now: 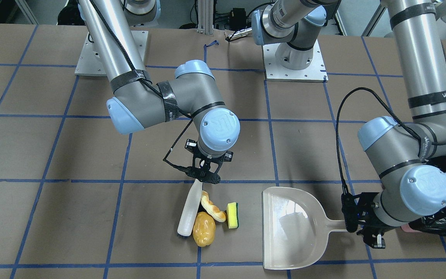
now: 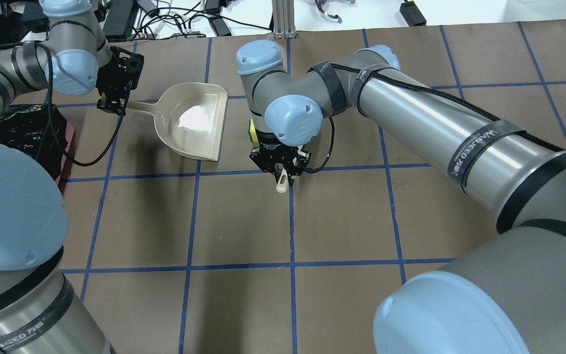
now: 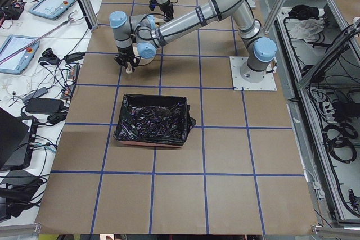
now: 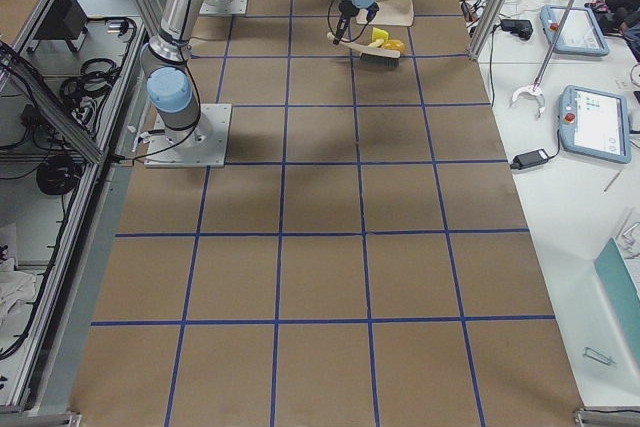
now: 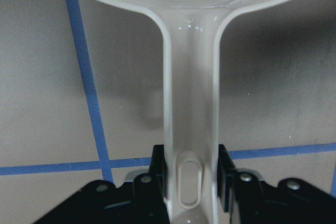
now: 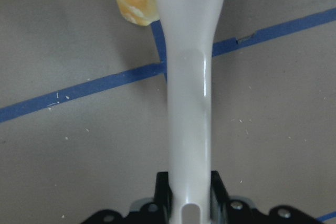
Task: Sweep and dump trash into bin
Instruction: 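Sweep the sponge and bread toy toward the dustpan with the right gripper's brush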
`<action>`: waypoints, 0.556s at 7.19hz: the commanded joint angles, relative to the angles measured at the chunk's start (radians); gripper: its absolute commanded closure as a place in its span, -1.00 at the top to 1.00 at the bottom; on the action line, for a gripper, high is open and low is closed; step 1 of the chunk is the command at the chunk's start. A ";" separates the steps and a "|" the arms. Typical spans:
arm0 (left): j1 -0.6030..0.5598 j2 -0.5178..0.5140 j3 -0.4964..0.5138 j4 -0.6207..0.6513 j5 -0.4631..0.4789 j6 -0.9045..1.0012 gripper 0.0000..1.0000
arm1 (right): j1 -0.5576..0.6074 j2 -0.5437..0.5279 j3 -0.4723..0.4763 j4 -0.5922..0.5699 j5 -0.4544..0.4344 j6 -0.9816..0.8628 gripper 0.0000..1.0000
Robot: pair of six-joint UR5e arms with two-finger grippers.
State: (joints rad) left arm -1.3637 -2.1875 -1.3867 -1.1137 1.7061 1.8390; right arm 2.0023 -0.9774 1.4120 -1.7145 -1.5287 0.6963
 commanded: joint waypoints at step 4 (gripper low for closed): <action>0.000 0.000 0.000 0.000 0.001 0.000 -0.64 | 0.025 0.031 -0.002 -0.092 0.067 0.051 -1.00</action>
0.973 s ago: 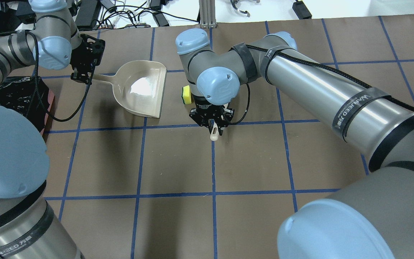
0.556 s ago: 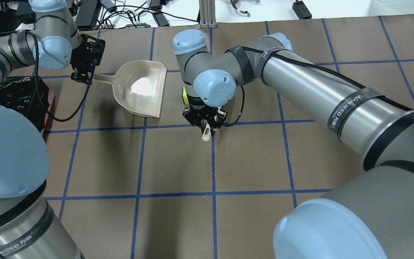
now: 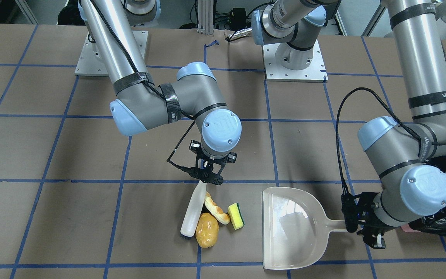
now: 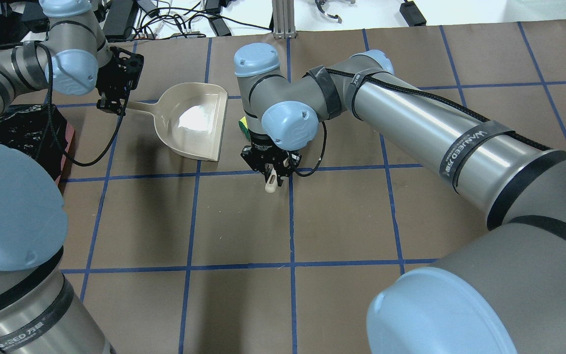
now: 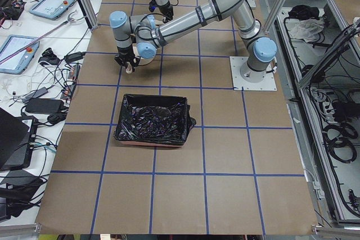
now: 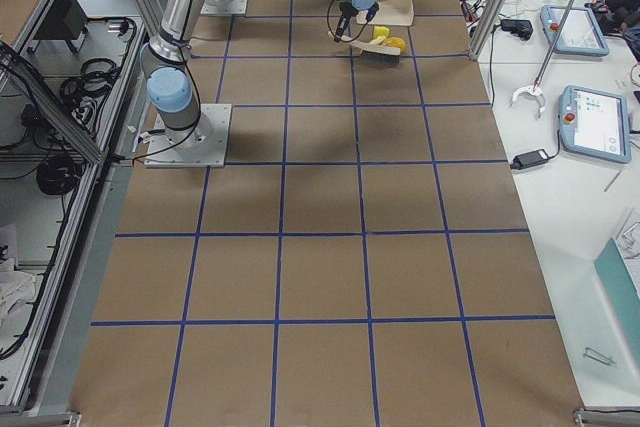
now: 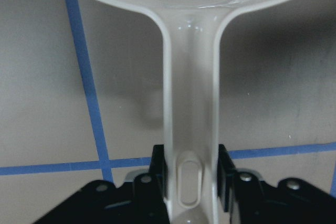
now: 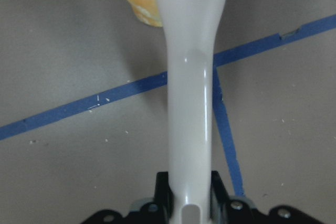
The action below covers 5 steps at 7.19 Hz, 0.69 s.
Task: Sweep and dump trash into bin
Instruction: 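Sweep the sponge and bread toy toward the dustpan with the right gripper's brush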
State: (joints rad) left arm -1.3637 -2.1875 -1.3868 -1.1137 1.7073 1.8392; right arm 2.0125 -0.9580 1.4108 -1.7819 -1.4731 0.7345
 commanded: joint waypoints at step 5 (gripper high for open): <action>-0.002 -0.002 0.000 0.000 0.000 0.000 -0.63 | 0.058 0.045 -0.042 -0.057 0.043 0.078 -1.00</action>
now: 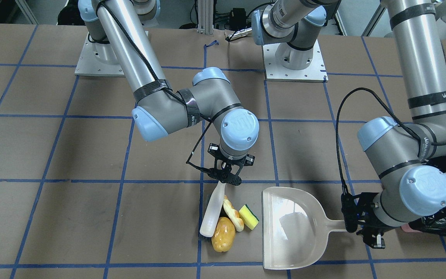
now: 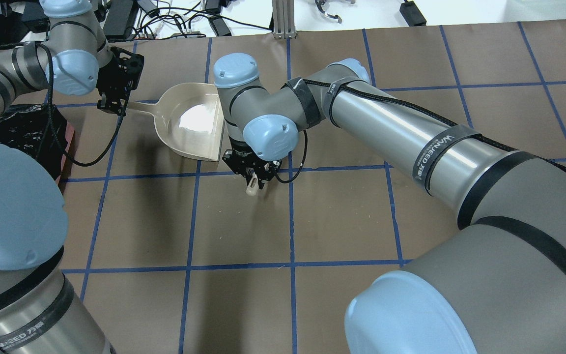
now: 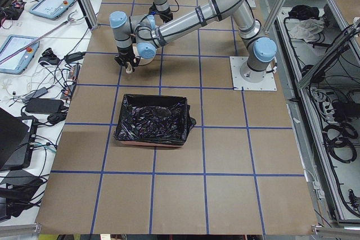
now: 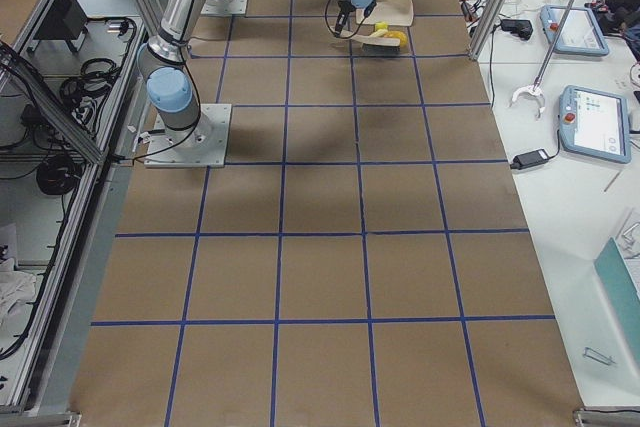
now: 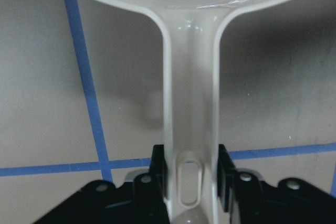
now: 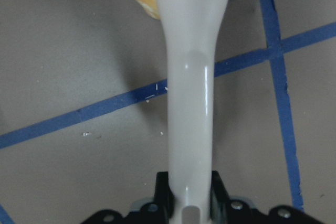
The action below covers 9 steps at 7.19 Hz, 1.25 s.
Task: Sweep and dump trash into bin
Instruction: 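Sweep the sponge and bread toy toward the dustpan with the right gripper's brush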
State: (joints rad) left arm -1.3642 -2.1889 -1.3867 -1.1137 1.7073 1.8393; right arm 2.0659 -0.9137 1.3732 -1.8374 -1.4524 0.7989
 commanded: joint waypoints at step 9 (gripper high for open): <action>0.000 0.001 0.000 0.000 -0.002 0.000 -0.62 | 0.053 0.064 -0.074 -0.068 0.098 0.164 -1.00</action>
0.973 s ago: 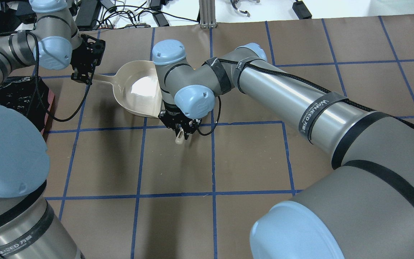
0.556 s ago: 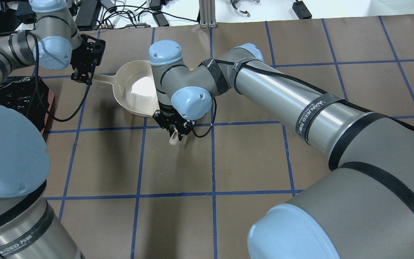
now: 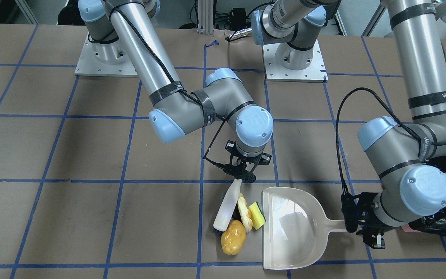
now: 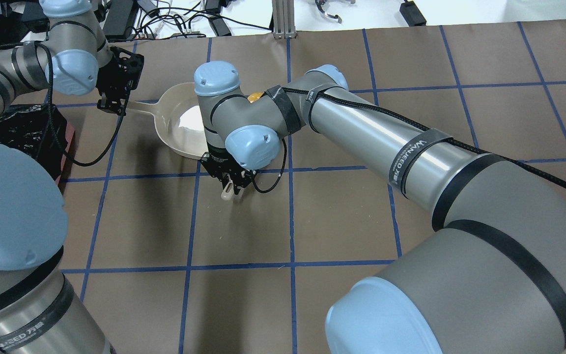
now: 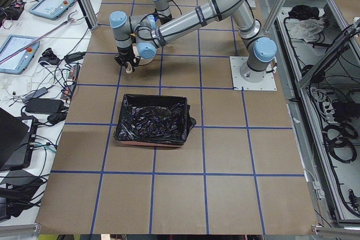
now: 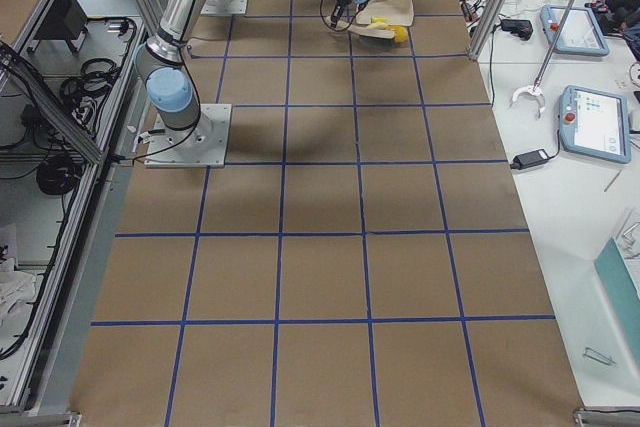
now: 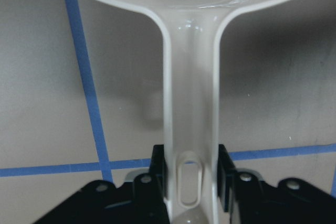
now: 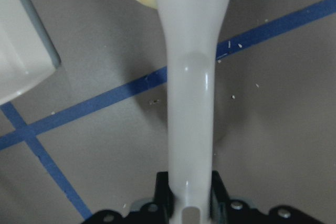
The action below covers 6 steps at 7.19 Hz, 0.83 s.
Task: Sweep and dump trash into bin
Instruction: 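Sweep the sponge and bread toy toward the dustpan with the right gripper's brush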
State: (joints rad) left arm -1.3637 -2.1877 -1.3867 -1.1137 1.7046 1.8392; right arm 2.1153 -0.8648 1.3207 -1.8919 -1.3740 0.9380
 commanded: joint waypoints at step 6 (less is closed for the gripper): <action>0.000 0.002 0.000 0.000 0.000 0.000 -0.61 | 0.011 0.044 -0.075 -0.016 0.041 0.036 -1.00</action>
State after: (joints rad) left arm -1.3637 -2.1861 -1.3867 -1.1137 1.7043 1.8392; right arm 2.1259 -0.8244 1.2578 -1.9080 -1.3352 0.9738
